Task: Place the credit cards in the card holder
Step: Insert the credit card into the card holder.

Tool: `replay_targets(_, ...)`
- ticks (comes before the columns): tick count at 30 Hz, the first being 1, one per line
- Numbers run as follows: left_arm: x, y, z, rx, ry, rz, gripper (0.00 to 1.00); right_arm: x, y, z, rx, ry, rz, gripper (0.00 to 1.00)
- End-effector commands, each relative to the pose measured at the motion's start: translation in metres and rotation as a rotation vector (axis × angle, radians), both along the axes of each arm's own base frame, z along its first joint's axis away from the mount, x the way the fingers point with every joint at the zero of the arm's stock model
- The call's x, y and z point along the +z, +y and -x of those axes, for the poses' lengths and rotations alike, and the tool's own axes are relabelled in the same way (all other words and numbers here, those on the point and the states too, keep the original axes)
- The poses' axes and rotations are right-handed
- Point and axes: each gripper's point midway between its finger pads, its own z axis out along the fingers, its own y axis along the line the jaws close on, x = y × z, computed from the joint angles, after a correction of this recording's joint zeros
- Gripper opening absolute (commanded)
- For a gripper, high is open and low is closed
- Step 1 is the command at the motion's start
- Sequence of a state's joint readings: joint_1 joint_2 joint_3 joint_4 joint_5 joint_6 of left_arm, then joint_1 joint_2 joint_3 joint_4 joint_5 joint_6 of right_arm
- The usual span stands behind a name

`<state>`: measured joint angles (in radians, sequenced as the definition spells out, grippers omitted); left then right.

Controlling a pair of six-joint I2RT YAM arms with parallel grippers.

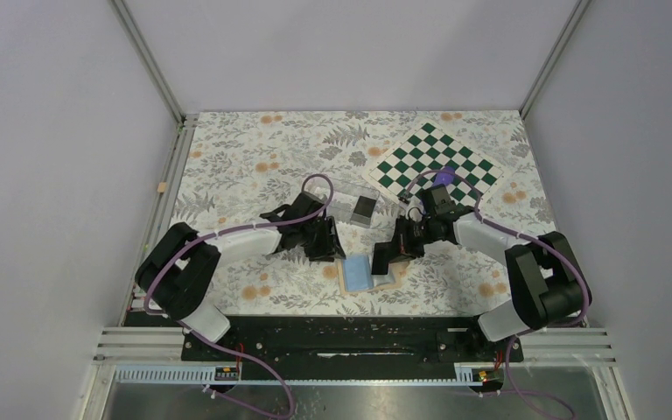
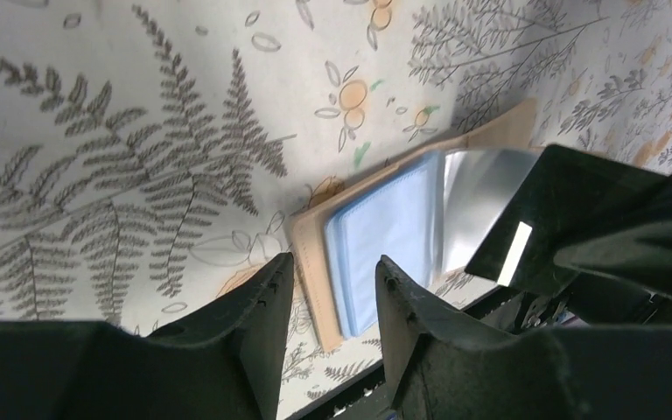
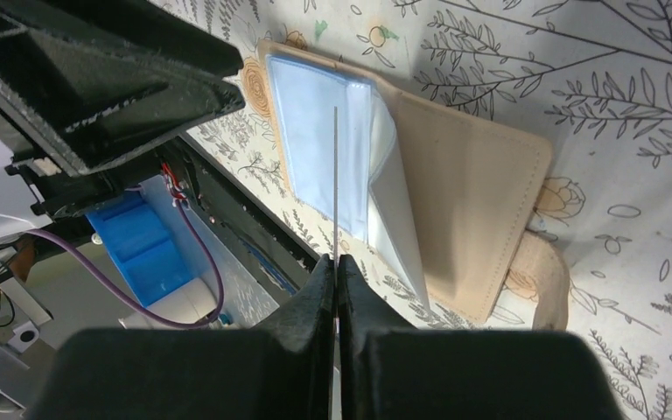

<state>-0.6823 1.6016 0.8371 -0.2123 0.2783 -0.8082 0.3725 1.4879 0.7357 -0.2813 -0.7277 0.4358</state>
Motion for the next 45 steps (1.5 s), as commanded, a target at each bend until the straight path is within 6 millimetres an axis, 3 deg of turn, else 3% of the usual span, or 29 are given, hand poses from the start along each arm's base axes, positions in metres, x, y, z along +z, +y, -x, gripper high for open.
replay_targets(1,0.008,-0.003,0.008,0.016,-0.01,0.058,0.4,0.003,0.012,-0.011,0.026,-0.036,-0.036,0.0)
replay_targets(6,-0.012,0.002,0.023,0.017,0.052,0.052,0.37,-0.007,0.017,-0.017,0.028,-0.039,-0.039,0.0)
replay_targets(16,-0.047,0.003,0.042,0.011,0.171,0.024,0.18,-0.019,0.024,-0.009,0.028,0.006,-0.11,0.0)
replay_targets(23,-0.052,0.007,0.044,0.024,0.177,0.005,0.15,-0.037,0.013,0.005,0.051,0.027,-0.055,0.0)
replay_targets(34,-0.05,0.004,0.045,0.022,0.169,0.005,0.09,-0.039,0.009,0.03,0.042,0.138,-0.067,0.0)
replay_targets(45,-0.048,-0.002,0.043,-0.006,0.166,0.001,0.07,-0.05,0.011,0.041,0.076,0.22,0.006,0.0)
